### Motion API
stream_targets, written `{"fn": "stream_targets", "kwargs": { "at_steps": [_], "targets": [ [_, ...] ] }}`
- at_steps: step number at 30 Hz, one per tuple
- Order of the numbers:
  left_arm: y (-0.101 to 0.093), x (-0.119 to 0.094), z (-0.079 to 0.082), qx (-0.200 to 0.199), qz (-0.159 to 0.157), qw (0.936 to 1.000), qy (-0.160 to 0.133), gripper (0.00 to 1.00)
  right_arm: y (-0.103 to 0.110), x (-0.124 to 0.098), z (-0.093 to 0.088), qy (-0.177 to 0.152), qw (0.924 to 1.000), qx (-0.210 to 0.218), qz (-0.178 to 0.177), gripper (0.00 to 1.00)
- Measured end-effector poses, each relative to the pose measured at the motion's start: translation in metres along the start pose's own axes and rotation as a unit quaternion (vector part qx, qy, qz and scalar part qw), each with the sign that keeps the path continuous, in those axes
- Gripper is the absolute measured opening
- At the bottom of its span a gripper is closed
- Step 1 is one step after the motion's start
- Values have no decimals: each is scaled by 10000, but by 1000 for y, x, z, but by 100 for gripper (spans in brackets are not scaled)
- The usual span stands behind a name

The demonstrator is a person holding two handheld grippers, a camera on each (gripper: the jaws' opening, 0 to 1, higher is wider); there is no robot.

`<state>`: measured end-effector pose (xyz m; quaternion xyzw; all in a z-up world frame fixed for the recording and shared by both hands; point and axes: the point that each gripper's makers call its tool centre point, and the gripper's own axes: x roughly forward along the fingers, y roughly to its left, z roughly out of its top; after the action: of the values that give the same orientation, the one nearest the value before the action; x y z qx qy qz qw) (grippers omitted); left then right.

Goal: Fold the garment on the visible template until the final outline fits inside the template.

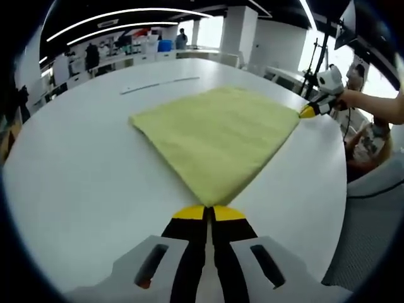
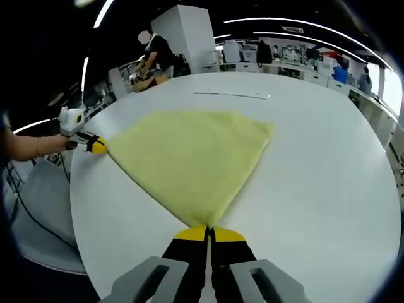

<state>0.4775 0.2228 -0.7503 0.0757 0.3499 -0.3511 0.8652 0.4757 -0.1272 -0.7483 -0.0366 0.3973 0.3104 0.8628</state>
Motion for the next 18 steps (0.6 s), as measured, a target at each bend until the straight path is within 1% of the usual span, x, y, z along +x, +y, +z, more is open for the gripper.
{"fn": "stream_targets", "kwargs": {
  "at_steps": [18],
  "targets": [
    [-16,-8,-10,-82,-12,10000,43,0,9,-12,-14,26,10000,38,20,0]
  ]
}}
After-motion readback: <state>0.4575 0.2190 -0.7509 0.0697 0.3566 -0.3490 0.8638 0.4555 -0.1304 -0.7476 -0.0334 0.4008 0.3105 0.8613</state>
